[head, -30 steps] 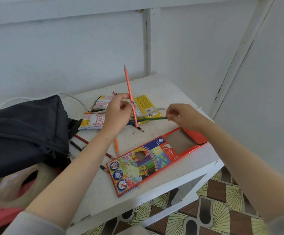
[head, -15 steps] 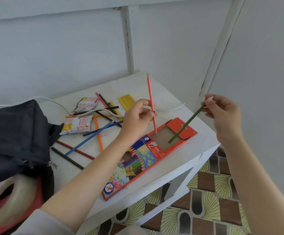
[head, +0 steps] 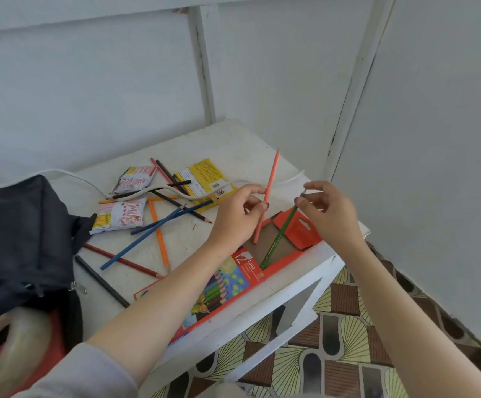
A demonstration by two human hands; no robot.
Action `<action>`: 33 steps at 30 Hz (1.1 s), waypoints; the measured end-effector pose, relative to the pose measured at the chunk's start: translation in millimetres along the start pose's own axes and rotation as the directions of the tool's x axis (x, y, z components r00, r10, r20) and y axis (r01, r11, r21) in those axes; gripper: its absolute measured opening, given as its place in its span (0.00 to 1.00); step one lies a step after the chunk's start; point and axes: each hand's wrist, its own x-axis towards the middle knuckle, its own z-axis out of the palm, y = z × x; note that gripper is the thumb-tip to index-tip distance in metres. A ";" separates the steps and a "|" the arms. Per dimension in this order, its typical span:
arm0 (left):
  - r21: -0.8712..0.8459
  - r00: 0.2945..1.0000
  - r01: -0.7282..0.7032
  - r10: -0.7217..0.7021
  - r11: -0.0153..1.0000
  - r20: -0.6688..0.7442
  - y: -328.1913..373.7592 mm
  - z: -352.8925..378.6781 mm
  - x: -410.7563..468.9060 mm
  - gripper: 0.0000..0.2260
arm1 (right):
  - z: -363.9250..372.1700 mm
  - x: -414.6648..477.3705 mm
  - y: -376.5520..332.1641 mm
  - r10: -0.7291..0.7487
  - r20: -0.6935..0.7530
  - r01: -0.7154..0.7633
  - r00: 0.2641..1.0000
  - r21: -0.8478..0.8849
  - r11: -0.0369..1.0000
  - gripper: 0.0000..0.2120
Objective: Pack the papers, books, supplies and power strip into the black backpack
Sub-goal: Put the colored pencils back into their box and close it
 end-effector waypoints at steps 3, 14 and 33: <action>0.040 0.998 -0.049 0.050 0.998 -0.041 -5.3 3.2 -6.1 0.09 | -1.0 -4.8 8.3 -0.009 0.146 0.047 0.989 -0.260 0.964 0.24; 0.137 0.984 -0.157 0.167 0.978 -0.064 -7.1 3.3 -10.7 0.10 | -9.9 -16.1 5.0 -0.092 0.238 0.238 0.967 -0.714 0.659 0.37; 0.326 0.960 -0.271 0.230 0.906 0.159 -3.6 -4.3 -33.9 0.09 | -9.6 -13.7 38.6 -0.287 -0.026 0.221 0.958 -0.573 0.790 0.07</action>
